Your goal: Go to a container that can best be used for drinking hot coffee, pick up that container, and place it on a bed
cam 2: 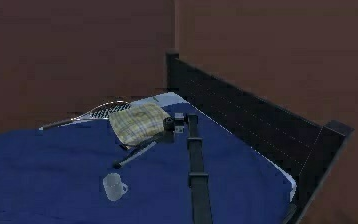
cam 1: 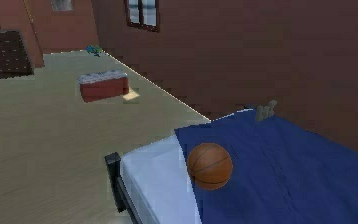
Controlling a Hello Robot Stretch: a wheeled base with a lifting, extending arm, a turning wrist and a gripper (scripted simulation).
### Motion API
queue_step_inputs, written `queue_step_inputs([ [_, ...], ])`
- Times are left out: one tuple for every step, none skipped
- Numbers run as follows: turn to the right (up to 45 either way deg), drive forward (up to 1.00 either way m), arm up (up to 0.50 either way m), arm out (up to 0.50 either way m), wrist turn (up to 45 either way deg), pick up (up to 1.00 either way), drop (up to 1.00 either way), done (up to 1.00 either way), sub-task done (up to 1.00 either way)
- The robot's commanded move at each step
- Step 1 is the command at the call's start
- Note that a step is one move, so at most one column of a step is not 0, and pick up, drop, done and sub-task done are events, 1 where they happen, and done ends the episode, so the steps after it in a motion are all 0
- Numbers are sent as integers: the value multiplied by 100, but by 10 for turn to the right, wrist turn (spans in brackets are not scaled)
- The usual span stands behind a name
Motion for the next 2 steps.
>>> queue_step_inputs([
  [0,0,10,0,0,0,0,0,0],
  [0,0,0,-8,0,0,0,0,0],
])
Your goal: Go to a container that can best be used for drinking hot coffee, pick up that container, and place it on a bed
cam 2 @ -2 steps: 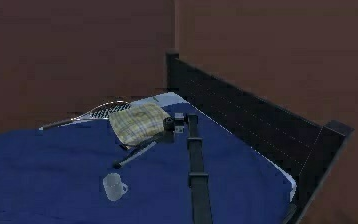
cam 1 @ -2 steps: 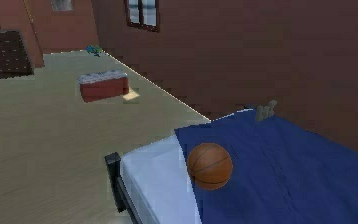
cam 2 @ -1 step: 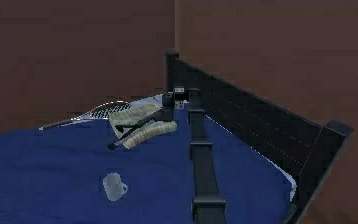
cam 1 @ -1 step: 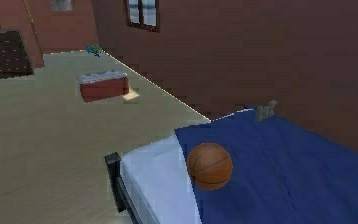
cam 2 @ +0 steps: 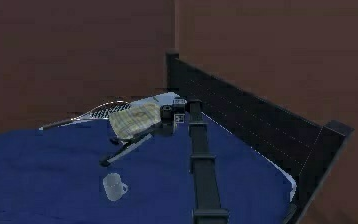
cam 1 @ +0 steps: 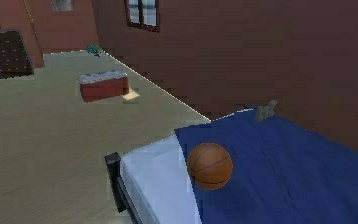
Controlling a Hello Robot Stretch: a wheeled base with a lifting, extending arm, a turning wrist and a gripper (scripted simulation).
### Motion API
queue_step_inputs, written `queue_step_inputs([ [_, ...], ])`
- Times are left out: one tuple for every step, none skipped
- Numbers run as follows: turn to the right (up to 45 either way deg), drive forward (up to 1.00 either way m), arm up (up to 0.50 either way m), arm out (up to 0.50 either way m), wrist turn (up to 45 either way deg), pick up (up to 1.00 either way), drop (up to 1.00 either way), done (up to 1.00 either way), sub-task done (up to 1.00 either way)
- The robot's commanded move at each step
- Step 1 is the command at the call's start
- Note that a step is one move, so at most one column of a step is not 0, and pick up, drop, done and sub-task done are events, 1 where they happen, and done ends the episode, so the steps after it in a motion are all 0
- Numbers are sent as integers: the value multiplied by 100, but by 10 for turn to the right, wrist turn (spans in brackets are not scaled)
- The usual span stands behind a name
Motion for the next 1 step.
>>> queue_step_inputs([
  [0,0,0,0,0,0,0,100,0],
])
